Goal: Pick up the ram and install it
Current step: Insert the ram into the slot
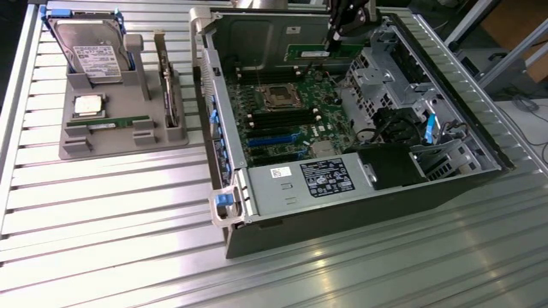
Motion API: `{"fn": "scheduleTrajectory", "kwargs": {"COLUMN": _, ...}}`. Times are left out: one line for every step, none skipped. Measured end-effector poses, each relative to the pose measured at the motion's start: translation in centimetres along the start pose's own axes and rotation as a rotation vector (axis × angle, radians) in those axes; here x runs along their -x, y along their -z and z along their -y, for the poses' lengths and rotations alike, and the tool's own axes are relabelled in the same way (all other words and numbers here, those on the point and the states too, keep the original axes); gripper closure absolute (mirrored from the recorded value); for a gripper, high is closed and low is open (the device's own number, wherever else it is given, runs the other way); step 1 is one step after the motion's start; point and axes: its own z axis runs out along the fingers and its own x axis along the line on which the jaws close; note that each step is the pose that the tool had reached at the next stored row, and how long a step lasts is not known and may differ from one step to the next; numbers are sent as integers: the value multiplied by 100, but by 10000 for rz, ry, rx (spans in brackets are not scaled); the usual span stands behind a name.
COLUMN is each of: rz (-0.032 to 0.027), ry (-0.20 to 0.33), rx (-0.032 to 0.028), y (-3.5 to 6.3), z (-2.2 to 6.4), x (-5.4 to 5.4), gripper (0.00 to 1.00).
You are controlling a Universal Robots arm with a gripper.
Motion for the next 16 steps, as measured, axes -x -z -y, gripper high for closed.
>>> {"fn": "scheduleTrajectory", "kwargs": {"rz": 0, "ry": 0, "rx": 0, "y": -10, "z": 0, "x": 0, "gripper": 88}}
{"fn": "scheduleTrajectory", "kwargs": {"rz": 0, "ry": 0, "rx": 1, "y": -24, "z": 1, "x": 0, "gripper": 88}}
{"fn": "scheduleTrajectory", "kwargs": {"rz": 1, "ry": 1, "rx": 0, "y": -33, "z": 2, "x": 0, "gripper": 88}}
{"fn": "scheduleTrajectory", "kwargs": {"rz": 0, "ry": 1, "rx": 0, "y": -40, "z": 2, "x": 1, "gripper": 88}}
{"fn": "scheduleTrajectory", "kwargs": {"rz": 0, "ry": 0, "rx": 0, "y": -48, "z": 2, "x": 1, "gripper": 88}}
{"fn": "scheduleTrajectory", "kwargs": {"rz": 1, "ry": 0, "rx": 0, "y": -56, "z": 2, "x": 1, "gripper": 88}}
{"fn": "scheduleTrajectory", "kwargs": {"rz": 1, "ry": 0, "rx": 0, "y": -61, "z": 3, "x": 1, "gripper": 88}}
{"fn": "scheduleTrajectory", "kwargs": {"rz": 0, "ry": 0, "rx": 0, "y": -69, "z": 4, "x": 1, "gripper": 88}}
{"fn": "scheduleTrajectory", "kwargs": {"rz": 0, "ry": 0, "rx": 0, "y": -79, "z": 4, "x": 1, "gripper": 88}}
{"fn": "scheduleTrajectory", "kwargs": {"rz": 1, "ry": 0, "rx": 0, "y": -86, "z": 5, "x": 1, "gripper": 88}}
{"fn": "scheduleTrajectory", "kwargs": {"rz": 0, "ry": 0, "rx": 0, "y": -93, "z": 5, "x": 1, "gripper": 88}}
{"fn": "scheduleTrajectory", "kwargs": {"rz": 1, "ry": 0, "rx": 0, "y": -99, "z": 6, "x": 1, "gripper": 88}}
{"fn": "scheduleTrajectory", "kwargs": {"rz": 1, "ry": 0, "rx": 0, "y": -105, "z": 6, "x": 1, "gripper": 88}}
{"fn": "scheduleTrajectory", "kwargs": {"rz": 0, "ry": 0, "rx": 0, "y": -108, "z": 6, "x": 1, "gripper": 88}}
{"fn": "scheduleTrajectory", "kwargs": {"rz": 0, "ry": 0, "rx": 0, "y": -113, "z": 6, "x": 2, "gripper": 88}}
{"fn": "scheduleTrajectory", "kwargs": {"rz": 0, "ry": 0, "rx": 0, "y": -116, "z": 6, "x": 2, "gripper": 88}}
